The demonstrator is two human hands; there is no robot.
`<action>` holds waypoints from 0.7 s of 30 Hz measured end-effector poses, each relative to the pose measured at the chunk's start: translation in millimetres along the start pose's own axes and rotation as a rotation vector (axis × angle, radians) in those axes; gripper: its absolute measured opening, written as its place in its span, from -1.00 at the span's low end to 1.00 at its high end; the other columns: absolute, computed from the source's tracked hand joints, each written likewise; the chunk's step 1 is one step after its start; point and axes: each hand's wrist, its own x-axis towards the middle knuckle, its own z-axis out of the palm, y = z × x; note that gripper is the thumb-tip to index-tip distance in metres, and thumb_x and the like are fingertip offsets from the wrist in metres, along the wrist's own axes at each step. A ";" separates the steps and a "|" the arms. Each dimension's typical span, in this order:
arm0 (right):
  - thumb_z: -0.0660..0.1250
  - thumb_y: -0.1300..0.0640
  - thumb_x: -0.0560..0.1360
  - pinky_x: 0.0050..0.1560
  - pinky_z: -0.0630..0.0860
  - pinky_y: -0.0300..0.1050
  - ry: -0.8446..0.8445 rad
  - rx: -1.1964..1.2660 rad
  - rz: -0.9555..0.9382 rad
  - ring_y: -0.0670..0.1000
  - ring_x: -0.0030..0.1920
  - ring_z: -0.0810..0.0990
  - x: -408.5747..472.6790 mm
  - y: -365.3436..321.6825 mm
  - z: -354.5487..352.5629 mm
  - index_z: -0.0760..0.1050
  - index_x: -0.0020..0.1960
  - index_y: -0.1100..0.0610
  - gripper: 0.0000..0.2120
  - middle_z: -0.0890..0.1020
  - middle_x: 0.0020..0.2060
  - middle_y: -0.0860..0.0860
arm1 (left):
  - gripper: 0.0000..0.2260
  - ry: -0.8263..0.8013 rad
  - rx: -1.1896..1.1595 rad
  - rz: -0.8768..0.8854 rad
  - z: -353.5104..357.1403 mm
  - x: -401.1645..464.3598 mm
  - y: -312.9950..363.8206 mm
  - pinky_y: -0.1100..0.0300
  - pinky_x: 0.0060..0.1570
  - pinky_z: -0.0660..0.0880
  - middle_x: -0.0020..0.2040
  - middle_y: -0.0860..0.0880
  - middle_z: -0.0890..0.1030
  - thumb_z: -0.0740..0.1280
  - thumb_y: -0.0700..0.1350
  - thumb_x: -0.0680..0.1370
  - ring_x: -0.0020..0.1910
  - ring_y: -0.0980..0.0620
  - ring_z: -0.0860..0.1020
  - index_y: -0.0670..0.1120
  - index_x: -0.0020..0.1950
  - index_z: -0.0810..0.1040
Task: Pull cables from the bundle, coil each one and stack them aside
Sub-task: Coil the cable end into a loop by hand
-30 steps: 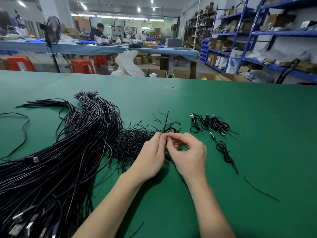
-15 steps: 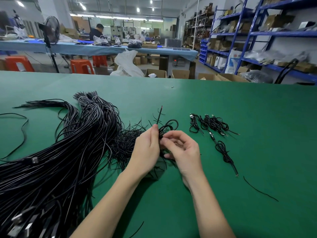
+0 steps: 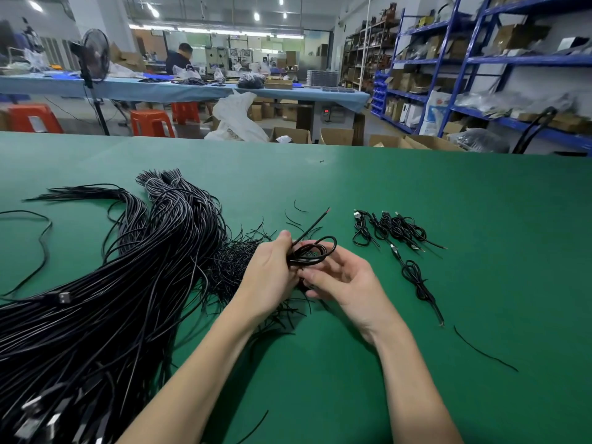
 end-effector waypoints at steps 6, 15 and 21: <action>0.49 0.40 0.45 0.06 0.60 -0.06 0.032 -0.151 -0.097 -0.03 -0.10 0.63 0.8 1.2 -0.8 0.48 0.01 0.07 -0.68 0.72 -0.12 0.09 | -0.57 -0.077 0.121 -0.099 -10.7 6.9 1.5 0.14 -0.50 0.20 -0.52 0.10 0.32 0.07 -0.02 0.69 -0.56 0.13 0.25 0.04 -0.41 0.30; 0.51 0.30 0.47 -0.14 0.49 -0.09 0.133 -0.273 -0.105 -0.06 -0.25 0.47 1.2 2.0 -0.4 0.40 -0.16 -0.02 -0.66 0.64 -0.30 -0.08 | -0.60 -0.415 0.094 -0.171 -34.0 7.6 11.6 0.28 -0.56 0.01 -0.47 0.04 0.16 0.12 0.13 0.69 -0.53 0.08 0.08 -0.07 -0.25 0.40; 0.44 0.42 0.48 -0.19 0.67 -0.15 0.073 0.083 0.079 -0.03 -0.22 0.66 1.8 -0.9 0.2 0.48 0.05 0.13 -0.72 0.68 -0.21 0.01 | -0.57 -0.442 0.218 -0.009 -33.4 3.7 18.3 0.27 -0.55 0.14 -0.48 0.10 0.25 0.09 0.17 0.69 -0.54 0.10 0.17 -0.03 -0.22 0.52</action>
